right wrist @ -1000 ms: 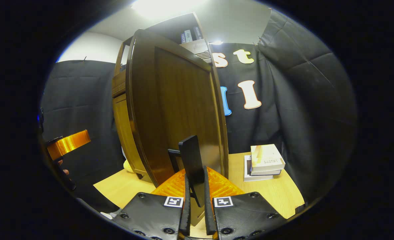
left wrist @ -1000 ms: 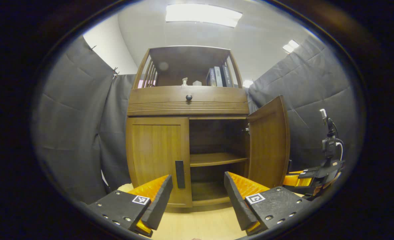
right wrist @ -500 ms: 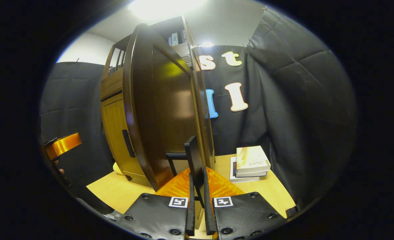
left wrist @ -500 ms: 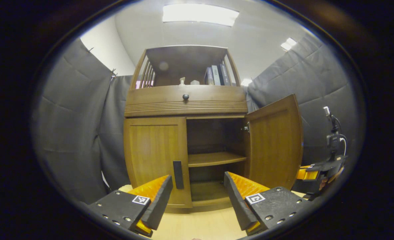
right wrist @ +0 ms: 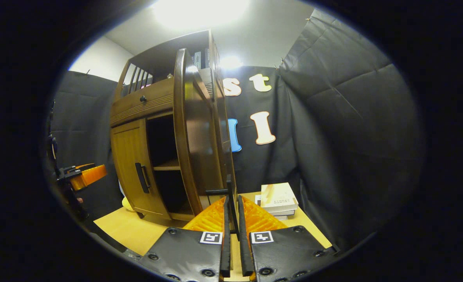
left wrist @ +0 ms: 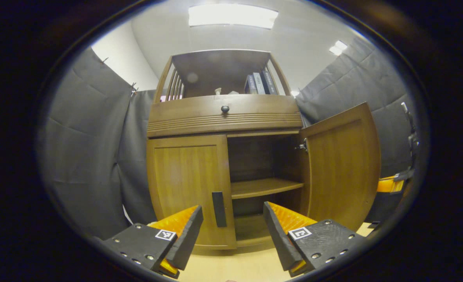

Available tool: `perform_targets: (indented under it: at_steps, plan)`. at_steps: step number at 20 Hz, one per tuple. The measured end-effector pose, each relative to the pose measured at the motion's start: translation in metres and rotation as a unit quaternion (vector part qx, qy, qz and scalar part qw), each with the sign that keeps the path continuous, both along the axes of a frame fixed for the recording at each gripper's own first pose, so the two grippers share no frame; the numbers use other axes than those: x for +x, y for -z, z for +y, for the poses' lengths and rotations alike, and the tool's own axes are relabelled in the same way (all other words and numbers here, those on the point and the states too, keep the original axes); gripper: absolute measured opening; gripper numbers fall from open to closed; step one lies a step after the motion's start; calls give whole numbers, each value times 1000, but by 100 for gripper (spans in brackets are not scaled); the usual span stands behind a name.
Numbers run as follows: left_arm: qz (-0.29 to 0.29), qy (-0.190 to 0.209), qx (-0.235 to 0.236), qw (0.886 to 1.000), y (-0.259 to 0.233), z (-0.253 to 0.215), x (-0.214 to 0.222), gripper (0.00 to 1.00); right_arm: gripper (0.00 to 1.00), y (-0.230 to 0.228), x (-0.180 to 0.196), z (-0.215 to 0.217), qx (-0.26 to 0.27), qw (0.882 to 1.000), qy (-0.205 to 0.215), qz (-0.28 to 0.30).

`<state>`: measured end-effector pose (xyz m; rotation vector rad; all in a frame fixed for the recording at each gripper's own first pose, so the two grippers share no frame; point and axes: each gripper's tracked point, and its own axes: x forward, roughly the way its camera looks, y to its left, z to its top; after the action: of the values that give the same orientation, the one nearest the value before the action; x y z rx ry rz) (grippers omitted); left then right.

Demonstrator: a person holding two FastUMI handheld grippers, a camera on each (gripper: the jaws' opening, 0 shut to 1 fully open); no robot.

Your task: Open the right door of the double-door shoe cabinet with the right hand, and open the left door with the left hand.

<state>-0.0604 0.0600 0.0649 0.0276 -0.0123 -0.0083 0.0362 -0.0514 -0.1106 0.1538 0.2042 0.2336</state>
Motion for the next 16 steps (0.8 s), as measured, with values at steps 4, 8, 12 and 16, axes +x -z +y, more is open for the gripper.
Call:
perform_targets:
  at_steps: [4,8,12,16]
  plan:
    - [3,2,2,1000,12,4,4,90,30,-24,-18,-6,-18,999,22,-22]
    - [6,2,8,1000,13,8,19,90,92,-40,-34,-16,-46,996,63,-42]
    - [19,0,0,1000,24,12,26,90,92,-47,-52,-21,-47,994,89,-44]
    - [27,-1,0,1000,30,12,37,87,96,-51,-62,-29,-59,991,111,-46]
